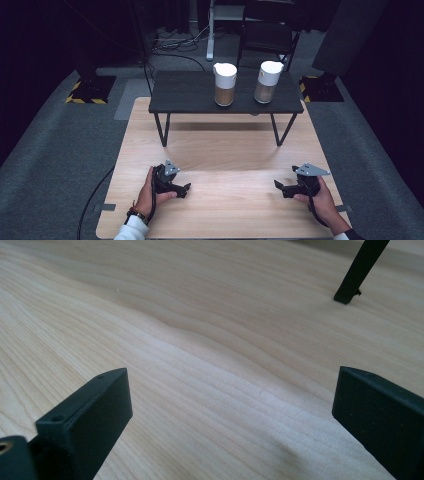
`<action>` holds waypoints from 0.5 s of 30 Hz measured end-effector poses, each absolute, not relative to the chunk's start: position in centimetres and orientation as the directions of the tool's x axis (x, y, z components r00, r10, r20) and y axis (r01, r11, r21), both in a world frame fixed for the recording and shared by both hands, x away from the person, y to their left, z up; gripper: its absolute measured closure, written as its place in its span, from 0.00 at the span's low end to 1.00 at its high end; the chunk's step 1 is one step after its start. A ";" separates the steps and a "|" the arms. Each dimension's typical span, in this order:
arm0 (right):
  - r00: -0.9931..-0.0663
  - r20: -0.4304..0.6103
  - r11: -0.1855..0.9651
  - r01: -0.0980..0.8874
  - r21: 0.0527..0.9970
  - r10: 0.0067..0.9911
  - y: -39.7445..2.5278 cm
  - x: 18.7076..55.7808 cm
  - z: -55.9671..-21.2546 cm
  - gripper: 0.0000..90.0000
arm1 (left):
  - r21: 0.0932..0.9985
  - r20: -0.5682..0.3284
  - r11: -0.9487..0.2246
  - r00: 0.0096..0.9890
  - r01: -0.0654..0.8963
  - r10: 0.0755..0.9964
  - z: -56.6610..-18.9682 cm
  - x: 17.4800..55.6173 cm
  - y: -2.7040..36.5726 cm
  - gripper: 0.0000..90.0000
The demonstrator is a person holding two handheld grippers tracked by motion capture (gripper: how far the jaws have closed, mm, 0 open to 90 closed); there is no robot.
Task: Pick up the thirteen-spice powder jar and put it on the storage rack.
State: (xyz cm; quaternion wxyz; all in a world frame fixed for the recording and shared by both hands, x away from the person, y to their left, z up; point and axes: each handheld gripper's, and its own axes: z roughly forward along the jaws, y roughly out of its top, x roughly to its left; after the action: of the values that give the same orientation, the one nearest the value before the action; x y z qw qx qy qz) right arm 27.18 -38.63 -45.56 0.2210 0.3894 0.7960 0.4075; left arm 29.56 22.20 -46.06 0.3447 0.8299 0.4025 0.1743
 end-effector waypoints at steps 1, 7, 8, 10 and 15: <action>-0.598 -0.038 0.372 0.446 0.814 0.800 -38.6 27.2 -45.7 0.02 | 0.713 0.012 -0.438 0.615 0.548 0.788 -46.1 29.6 22.2 0.00; -0.598 -0.037 0.382 0.461 0.801 0.800 -38.5 27.3 -46.1 0.02 | 0.713 0.012 -0.438 0.615 0.548 0.788 -46.1 29.6 22.2 0.00; -0.599 -0.033 0.382 0.465 0.798 0.800 -38.5 27.3 -46.1 0.02 | 0.713 0.012 -0.438 0.615 0.548 0.788 -46.1 29.6 22.2 0.00; -0.602 -0.034 0.389 0.472 0.791 0.798 -38.4 27.4 -46.2 0.03 | 0.713 0.011 -0.438 0.615 0.548 0.788 -46.1 29.6 22.2 0.00; -0.604 -0.034 0.406 0.492 0.770 0.796 -38.1 27.7 -46.0 0.03 | 0.712 0.012 -0.438 0.615 0.548 0.788 -46.1 29.6 22.2 0.00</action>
State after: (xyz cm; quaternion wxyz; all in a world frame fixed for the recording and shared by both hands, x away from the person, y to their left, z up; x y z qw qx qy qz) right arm 27.68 -38.07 -45.98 0.2030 0.3960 0.8136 0.3743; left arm 29.56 22.20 -46.06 0.3448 0.8300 0.4024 0.1741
